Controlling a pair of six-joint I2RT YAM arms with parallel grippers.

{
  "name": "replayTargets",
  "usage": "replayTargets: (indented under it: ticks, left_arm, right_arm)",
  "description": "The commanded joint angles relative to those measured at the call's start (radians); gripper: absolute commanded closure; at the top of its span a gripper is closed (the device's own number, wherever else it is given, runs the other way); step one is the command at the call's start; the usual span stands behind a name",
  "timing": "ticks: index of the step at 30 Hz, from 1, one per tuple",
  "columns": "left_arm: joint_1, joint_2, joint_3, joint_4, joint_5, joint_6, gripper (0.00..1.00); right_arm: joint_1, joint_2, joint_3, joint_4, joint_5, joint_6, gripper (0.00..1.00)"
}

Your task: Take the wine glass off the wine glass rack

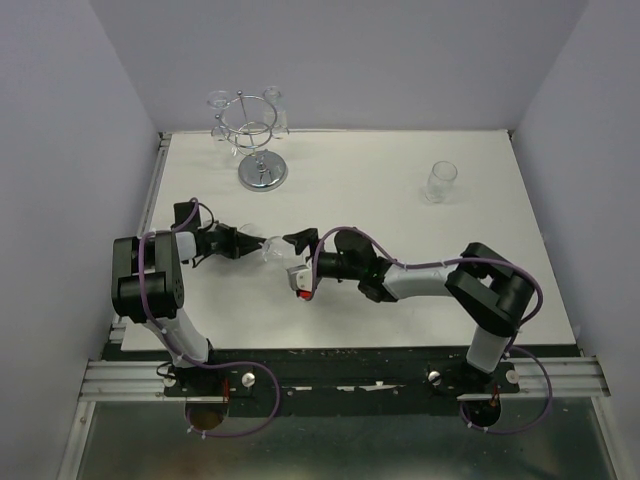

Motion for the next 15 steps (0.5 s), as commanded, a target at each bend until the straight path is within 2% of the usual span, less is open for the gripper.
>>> replayTargets:
  ticks: [1,9,15]
  left_arm:
    - [-0.006,0.017,0.028,-0.025,0.036,-0.056,1.00]
    - [-0.012,0.012,0.031,-0.028,0.032,-0.059,1.00]
    - [-0.015,0.023,0.041,-0.042,0.026,-0.056,1.00]
  right_arm:
    - [0.014,0.023,0.038,0.061,-0.047,-0.042,0.06]
    - [0.014,0.030,0.051,0.044,-0.054,-0.091,0.15]
    - [0.014,0.014,0.059,0.029,-0.077,-0.102,0.27]
